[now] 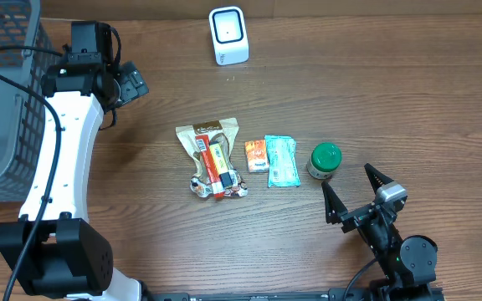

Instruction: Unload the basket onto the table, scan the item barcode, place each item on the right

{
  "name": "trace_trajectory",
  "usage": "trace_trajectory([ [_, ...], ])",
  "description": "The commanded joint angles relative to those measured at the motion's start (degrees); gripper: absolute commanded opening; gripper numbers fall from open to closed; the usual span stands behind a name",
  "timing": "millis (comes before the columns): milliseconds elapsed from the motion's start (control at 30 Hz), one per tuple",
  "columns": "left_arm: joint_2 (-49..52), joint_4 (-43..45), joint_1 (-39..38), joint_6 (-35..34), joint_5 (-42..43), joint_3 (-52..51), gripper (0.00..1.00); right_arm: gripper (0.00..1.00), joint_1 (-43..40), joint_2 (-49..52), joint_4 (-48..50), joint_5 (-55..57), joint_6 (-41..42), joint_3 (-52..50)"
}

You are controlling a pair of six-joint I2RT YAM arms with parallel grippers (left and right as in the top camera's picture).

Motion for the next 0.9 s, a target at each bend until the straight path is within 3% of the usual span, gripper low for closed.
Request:
trace_trajectory([
  [0, -0.5, -0.1, 0.2, 1.2, -0.1, 0.3, 1.00, 1.00, 0.2, -0.6, 0.3, 0.3, -0.1, -0.6],
  [200, -0.5, -0.1, 0.2, 1.2, -0.1, 0.3, 1.00, 1.00, 0.2, -0.6, 0.3, 0.2, 3.4, -0.2],
  [333, -0.5, -0.1, 0.2, 1.2, -0.1, 0.3, 1.00, 1.00, 0.2, -0.6, -1.0, 0.1, 3.5, 5.3],
  [633, -0.5, -0.1, 0.2, 1.2, -0.1, 0.3, 1.00, 1.00, 0.2, 3.9, -25.8, 4.5, 3.4, 28.4],
  [867, -0.5, -0.1, 0.2, 1.2, -0.1, 0.3, 1.00, 1.00, 0.2, 16.9, -39.9, 4.6, 3.4, 48.0],
])
